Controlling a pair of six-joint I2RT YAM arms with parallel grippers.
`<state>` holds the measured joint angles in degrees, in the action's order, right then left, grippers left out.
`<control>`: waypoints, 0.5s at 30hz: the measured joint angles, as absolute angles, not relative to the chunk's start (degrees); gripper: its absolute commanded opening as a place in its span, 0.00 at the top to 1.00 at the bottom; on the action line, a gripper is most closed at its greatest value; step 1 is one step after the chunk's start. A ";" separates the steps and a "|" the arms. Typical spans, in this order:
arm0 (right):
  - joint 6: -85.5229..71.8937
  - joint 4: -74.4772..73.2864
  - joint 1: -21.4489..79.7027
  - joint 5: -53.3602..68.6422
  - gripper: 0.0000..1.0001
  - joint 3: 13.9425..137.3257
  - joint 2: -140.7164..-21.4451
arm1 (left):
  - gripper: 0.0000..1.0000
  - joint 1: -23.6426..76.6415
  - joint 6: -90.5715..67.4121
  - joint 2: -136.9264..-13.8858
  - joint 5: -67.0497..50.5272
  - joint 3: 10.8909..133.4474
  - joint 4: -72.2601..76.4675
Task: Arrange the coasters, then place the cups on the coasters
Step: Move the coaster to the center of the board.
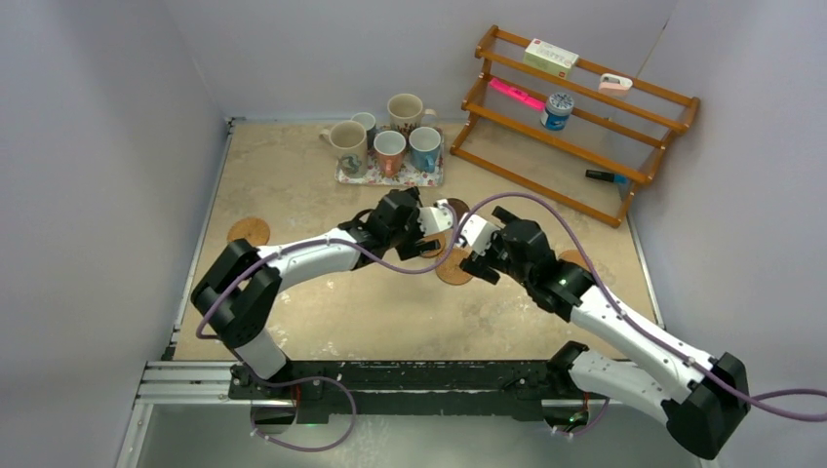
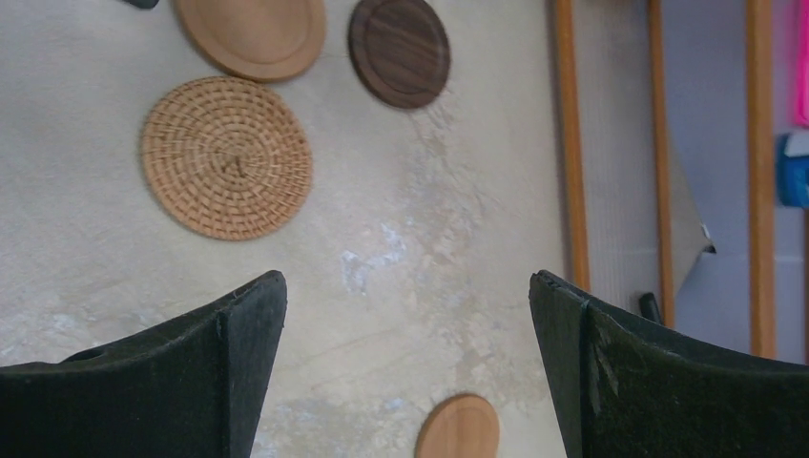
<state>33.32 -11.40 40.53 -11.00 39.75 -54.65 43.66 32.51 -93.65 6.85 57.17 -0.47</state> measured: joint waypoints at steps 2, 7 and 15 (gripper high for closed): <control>32.67 -12.08 40.10 -12.64 0.01 39.75 -52.56 | 0.00 44.86 32.08 -95.18 7.79 58.57 -0.25; 30.28 -17.06 40.07 -13.80 0.01 40.82 -47.03 | 0.00 47.13 32.01 -99.13 9.89 61.63 -0.54; 28.14 -18.31 40.16 -10.79 0.01 41.21 -40.34 | 0.00 47.42 31.57 -106.87 13.74 66.43 -2.07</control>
